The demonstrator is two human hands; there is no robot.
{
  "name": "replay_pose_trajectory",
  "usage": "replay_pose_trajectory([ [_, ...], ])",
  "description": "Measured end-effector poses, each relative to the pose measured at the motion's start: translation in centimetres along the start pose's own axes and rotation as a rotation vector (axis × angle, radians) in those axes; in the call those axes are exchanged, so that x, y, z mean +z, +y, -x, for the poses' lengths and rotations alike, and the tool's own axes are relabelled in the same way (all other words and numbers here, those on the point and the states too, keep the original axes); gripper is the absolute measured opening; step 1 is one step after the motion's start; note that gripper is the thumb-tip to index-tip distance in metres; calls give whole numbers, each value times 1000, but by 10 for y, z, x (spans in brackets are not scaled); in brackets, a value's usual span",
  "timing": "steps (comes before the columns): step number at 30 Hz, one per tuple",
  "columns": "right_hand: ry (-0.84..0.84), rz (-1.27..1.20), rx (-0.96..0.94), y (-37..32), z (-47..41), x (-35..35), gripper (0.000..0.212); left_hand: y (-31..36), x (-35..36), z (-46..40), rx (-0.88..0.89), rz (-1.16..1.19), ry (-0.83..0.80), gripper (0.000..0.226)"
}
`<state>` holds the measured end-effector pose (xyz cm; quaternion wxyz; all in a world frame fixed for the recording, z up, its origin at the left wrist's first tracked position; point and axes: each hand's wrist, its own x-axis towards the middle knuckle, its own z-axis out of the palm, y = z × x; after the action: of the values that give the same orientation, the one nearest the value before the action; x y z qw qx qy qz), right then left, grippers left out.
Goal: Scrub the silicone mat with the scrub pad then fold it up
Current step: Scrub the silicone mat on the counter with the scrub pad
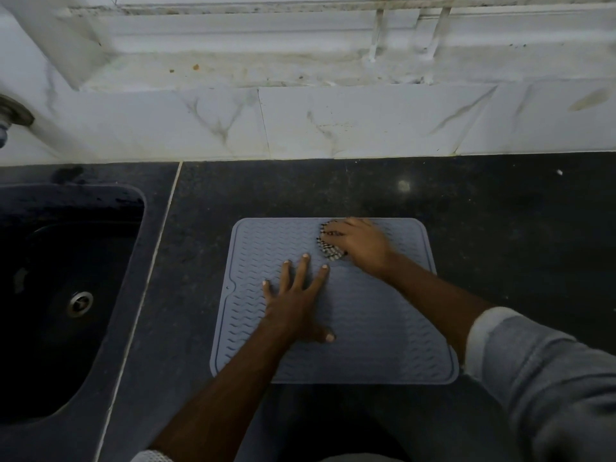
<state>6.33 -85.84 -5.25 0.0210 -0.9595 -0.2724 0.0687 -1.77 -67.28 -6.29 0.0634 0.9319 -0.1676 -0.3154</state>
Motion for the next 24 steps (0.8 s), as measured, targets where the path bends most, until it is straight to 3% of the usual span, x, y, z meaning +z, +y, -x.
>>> replay_pose_trajectory([
  [5, -11, -7, 30, 43, 34, -2, 45, -2, 1, 0, 31, 29, 14, 131],
  [10, 74, -48, 45, 14, -12, -16, 42, -1, 0, 0, 14, 15, -4, 132],
  [13, 44, 19, -41, -12, -31, -7, 49, -1, 0, 0, 4, 14, -7, 131],
  [17, 27, 41, -58, 10, -3, 4, 55, -2, 2, -1, 8, 8, 13, 132],
  [24, 13, 97, -36, 32, 1, -13, 46, -3, 5, -3, 3, 10, 21, 133],
])
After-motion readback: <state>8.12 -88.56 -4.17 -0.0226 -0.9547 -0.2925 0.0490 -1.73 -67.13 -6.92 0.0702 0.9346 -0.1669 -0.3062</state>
